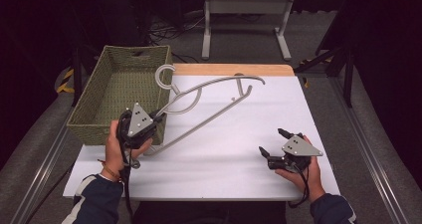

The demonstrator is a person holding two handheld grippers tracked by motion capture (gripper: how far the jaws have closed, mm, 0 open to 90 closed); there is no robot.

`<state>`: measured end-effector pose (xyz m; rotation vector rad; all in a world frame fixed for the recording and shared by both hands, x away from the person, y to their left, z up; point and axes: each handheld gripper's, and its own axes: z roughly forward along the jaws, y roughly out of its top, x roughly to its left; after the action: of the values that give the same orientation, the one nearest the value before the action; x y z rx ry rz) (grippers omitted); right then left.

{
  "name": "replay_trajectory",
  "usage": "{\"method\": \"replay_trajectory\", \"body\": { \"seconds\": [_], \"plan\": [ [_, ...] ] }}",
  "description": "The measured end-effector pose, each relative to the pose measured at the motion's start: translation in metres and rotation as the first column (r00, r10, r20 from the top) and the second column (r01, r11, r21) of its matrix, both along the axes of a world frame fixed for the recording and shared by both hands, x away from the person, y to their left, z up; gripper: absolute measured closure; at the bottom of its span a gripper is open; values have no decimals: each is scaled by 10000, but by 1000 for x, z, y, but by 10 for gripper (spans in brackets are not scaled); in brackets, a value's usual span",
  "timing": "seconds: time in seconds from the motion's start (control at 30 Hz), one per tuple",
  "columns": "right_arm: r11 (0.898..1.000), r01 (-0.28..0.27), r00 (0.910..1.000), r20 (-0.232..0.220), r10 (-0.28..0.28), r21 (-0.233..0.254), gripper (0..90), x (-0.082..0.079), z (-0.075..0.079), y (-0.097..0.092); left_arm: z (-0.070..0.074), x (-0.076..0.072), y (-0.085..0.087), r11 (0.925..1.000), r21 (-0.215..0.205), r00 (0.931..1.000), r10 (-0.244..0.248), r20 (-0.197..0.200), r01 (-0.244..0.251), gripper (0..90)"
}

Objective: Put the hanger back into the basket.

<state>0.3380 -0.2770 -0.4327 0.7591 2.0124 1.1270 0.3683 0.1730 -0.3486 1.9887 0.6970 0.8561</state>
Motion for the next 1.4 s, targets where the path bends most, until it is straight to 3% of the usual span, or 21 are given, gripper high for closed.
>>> {"method": "replay_trajectory", "body": {
  "seconds": [0.33, 0.6, 0.73, 1.03, 1.4],
  "plan": [
    [10000, -64, 9999, -119, 63, -36, 146, 1, -2, 2, 11, 4, 27, 9956, -789, 9987, 513, -5, -511, 814],
    [9998, -156, 9995, -285, 151, -153, 146, 1, -5, 4, 24, 26, 57, 9857, -1317, 9941, 1011, -386, -1054, 814],
    [9997, -140, 9993, -362, 134, -178, 147, 2, -6, 5, 29, 33, 64, 9843, -1303, 9926, 1142, -408, -1186, 814],
    [9995, -177, 9987, -475, 164, -266, 148, 3, -8, 7, 39, 63, 94, 9714, -1480, 9821, 1786, -595, -1856, 814],
    [9991, -153, 9986, -520, 133, -384, 149, 4, -11, 8, 35, 91, 110, 9597, -1217, 9670, 2476, -604, -2533, 812]
  ]
}}
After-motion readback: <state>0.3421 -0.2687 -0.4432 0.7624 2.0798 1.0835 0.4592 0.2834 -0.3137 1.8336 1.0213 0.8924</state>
